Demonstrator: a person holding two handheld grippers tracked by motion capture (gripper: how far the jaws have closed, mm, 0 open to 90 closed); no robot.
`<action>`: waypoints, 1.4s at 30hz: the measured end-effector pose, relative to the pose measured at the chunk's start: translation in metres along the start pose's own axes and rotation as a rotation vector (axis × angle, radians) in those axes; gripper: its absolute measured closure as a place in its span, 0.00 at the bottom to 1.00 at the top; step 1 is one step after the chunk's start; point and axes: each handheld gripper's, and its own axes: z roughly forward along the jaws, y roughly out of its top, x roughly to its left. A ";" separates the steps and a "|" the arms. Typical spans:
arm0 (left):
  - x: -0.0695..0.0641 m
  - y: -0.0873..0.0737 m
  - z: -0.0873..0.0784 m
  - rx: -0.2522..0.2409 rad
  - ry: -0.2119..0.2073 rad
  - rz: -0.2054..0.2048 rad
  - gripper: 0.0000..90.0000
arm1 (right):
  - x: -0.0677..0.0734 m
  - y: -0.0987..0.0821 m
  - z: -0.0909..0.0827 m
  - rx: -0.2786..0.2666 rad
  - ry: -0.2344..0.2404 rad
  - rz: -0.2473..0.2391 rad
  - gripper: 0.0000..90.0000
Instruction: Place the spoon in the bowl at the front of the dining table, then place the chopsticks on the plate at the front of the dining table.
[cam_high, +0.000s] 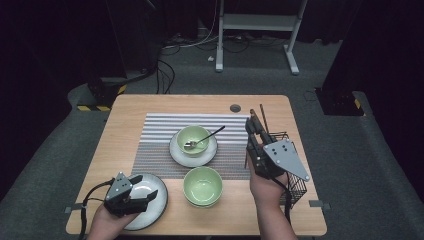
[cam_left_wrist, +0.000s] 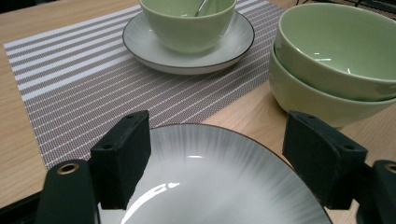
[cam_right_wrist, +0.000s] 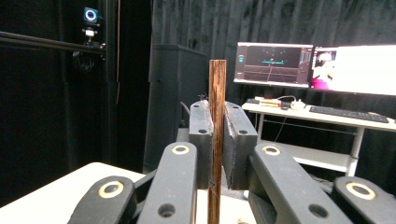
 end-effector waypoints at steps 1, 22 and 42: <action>-0.001 0.001 0.000 -0.005 0.001 -0.003 0.26 | 0.000 -0.001 0.000 0.000 0.005 -0.001 0.92; -0.037 0.041 0.021 -0.062 -0.073 0.028 0.27 | 0.018 -0.007 0.004 -0.005 0.096 0.024 0.92; -0.048 0.062 0.047 -0.105 -0.082 0.026 0.27 | 0.031 0.001 0.011 -0.017 0.130 0.032 0.92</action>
